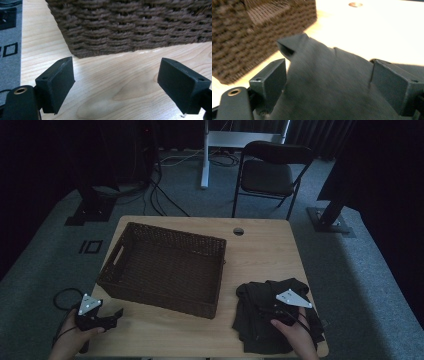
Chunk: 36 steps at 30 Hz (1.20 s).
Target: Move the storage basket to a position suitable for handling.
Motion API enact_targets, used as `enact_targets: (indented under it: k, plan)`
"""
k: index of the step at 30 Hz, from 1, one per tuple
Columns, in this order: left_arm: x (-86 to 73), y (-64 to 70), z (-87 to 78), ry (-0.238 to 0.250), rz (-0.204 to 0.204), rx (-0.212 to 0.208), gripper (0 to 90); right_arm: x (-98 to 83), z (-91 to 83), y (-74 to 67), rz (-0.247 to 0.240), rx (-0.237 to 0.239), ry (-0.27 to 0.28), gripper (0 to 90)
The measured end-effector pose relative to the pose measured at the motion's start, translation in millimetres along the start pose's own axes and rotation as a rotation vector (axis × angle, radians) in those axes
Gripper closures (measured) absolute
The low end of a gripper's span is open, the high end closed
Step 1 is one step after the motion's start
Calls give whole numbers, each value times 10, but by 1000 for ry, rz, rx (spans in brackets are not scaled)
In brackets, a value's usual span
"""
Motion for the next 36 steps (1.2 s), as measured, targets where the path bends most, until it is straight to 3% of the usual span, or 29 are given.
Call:
enact_targets:
  k: [6,17,29,36]
  plan:
    - [71,-82,-126,42,1,42,144,177,76,-135,2,24,17,131]
    - [337,-229,-340,117,-29,18,144,376,183,-304,-19,54,36,132]
    - [750,-313,-350,175,-34,-6,144,559,314,-433,-26,66,54,132]
    - [895,-368,-242,167,-32,-5,144,644,388,-528,-24,84,61,132]
Point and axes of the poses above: each handheld gripper's, and its own axes: z roughly forward along the jaws, x roughly out of its top, y roughly to its right, the point moved 7 cm from there along z, roughly forward along the jaws, and after that the axes turned 7 degrees about x, right-handed, at the moved point
